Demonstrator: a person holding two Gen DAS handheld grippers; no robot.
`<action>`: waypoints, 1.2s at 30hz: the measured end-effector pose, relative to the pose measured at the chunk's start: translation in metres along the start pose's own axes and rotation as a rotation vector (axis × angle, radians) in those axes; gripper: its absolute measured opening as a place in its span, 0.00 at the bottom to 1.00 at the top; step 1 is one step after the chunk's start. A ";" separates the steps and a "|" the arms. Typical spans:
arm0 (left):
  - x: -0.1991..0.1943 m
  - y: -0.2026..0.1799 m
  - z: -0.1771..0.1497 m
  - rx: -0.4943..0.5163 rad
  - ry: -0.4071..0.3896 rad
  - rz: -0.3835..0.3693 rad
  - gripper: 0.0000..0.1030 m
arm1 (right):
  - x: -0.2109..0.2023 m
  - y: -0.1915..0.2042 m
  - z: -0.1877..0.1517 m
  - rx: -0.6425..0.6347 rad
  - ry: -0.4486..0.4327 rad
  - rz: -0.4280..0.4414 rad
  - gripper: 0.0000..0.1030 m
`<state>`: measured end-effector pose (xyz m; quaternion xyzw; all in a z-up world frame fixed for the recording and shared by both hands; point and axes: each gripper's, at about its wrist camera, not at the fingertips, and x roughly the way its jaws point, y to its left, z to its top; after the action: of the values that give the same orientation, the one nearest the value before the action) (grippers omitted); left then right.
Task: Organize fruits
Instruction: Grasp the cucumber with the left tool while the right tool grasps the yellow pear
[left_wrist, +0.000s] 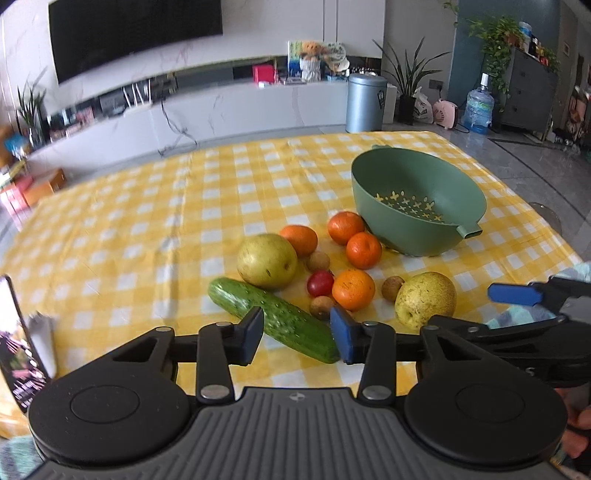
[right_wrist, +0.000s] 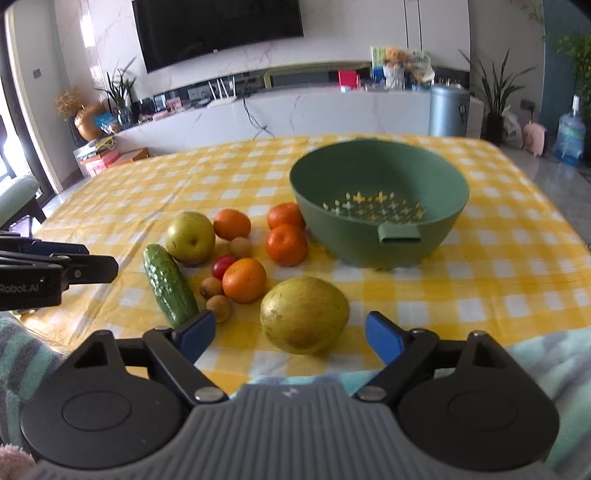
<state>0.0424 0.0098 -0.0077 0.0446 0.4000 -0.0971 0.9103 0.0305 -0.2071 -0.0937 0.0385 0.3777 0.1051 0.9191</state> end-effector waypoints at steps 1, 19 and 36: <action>0.004 0.002 0.001 -0.017 0.012 -0.003 0.48 | 0.004 -0.001 0.000 0.013 0.011 -0.002 0.82; 0.082 0.035 0.005 -0.339 0.201 0.031 0.59 | 0.046 -0.013 0.007 0.114 0.073 0.004 0.73; 0.110 0.050 -0.002 -0.466 0.158 0.018 0.69 | 0.057 -0.010 0.009 0.092 0.070 -0.014 0.67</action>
<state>0.1245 0.0432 -0.0901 -0.1556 0.4810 0.0096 0.8627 0.0775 -0.2045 -0.1278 0.0742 0.4145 0.0823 0.9033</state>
